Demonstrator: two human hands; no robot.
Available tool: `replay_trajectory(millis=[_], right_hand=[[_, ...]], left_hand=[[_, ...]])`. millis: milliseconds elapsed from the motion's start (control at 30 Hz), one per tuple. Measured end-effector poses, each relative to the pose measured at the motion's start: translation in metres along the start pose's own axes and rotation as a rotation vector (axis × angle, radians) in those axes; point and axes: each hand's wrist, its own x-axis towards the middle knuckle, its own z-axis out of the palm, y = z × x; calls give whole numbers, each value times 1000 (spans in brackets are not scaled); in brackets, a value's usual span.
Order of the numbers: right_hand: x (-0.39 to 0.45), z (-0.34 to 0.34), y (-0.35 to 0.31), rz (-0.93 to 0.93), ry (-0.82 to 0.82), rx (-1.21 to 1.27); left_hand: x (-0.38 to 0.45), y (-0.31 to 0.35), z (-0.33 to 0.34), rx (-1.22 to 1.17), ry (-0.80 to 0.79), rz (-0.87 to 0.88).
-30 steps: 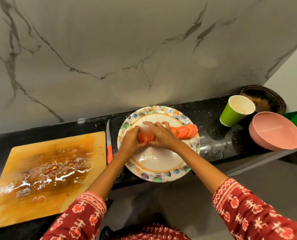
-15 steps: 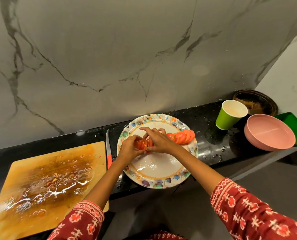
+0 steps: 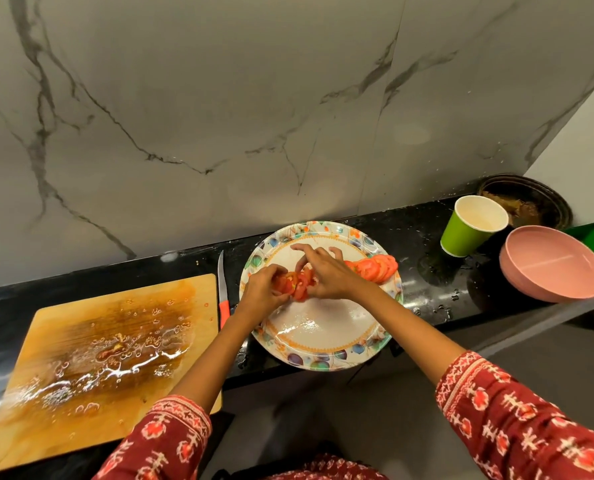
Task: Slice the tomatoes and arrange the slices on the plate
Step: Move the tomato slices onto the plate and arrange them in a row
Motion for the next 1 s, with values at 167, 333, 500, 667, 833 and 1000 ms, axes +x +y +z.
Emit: replay_trajectory(millis=[167, 333, 500, 667, 833, 1000], right_hand=[[-6, -5, 5, -2, -2, -12], [-6, 4, 4, -7, 44, -57], [-5, 6, 6, 13, 42, -54], [-7, 4, 10, 7, 10, -14], [-8, 2, 12, 19, 132, -2], [-8, 4, 15, -1, 218, 55]], left_hand=[[0, 0, 3, 37, -22, -26], [0, 1, 6, 83, -44, -16], [1, 6, 11, 159, -20, -32], [4, 3, 10, 132, -17, -25], [3, 0, 6, 100, -50, -37], [-1, 1, 7, 130, -1, -63]])
